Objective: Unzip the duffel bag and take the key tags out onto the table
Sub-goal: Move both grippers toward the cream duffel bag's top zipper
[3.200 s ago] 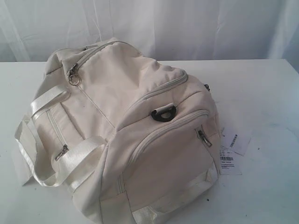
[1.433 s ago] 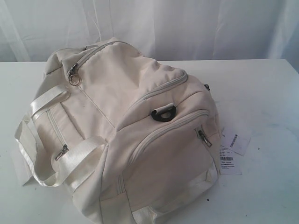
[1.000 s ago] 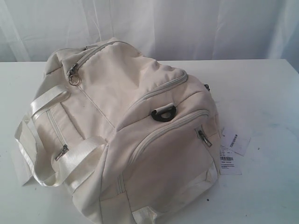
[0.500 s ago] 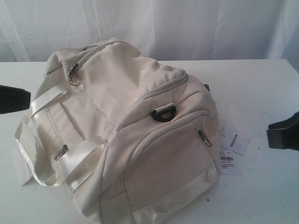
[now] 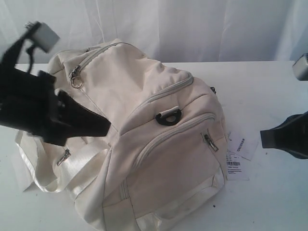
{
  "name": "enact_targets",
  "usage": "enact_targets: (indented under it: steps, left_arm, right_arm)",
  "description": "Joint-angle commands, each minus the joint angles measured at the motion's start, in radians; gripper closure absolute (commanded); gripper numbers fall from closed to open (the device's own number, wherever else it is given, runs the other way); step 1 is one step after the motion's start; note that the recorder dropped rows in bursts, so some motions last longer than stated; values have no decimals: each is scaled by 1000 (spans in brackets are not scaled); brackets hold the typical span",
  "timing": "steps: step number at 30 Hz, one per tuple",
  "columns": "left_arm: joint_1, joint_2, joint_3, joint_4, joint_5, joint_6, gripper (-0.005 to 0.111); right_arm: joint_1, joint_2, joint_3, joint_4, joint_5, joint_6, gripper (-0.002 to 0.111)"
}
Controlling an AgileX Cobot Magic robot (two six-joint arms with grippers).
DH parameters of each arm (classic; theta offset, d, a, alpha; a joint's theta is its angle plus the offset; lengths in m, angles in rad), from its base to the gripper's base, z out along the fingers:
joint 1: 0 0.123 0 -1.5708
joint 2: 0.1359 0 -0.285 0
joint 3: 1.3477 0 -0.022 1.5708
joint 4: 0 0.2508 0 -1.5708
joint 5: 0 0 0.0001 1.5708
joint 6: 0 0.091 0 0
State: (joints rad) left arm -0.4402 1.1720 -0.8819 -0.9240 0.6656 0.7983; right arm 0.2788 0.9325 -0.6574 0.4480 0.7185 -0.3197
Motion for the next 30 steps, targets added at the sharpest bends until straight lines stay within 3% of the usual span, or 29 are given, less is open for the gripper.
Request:
enact_targets:
  steps: [1,4,7,9,13,15,16,17,18,22,25,30]
  left_arm:
    - [-60,73,-37,-3,-64,-16,107]
    - [-60,84,-44,39,-118,-16,107]
    - [-60,84,-56,189,-182,-27,107]
    - [-51,84,-60,313,-236,-162,107]
    - [41,85,-60,513,-343,-437,107]
    - [117,88,-66,525,-340,-469,107]
    - [197,104,-83,525,-304,-463,104]
    - [228,116,-95,525,-284,-458,101]
    - [302,160,-148,525,-217,-451,93]
    - [436,349,-357,522,-24,-423,72]
    - [458,491,-512,520,0,-409,58]
    - [450,671,-551,520,-209,-350,46]
  right_arm:
    - [4,2,-4,4,-22,-19,108]
    - [4,2,-4,5,-23,-19,108]
    - [4,2,-4,15,-24,-19,108]
    - [4,2,-4,31,-26,-19,108]
    - [4,2,-4,50,-28,-19,108]
    - [4,2,-4,56,-28,-19,108]
    - [6,2,-4,81,-28,-19,108]
    - [6,2,-4,102,-28,-22,108]
    - [6,2,-4,140,-25,-64,108]
    - [12,2,-4,220,-8,-132,108]
    - [52,2,-4,222,-1,-132,108]
    - [115,2,-4,222,1,-149,108]
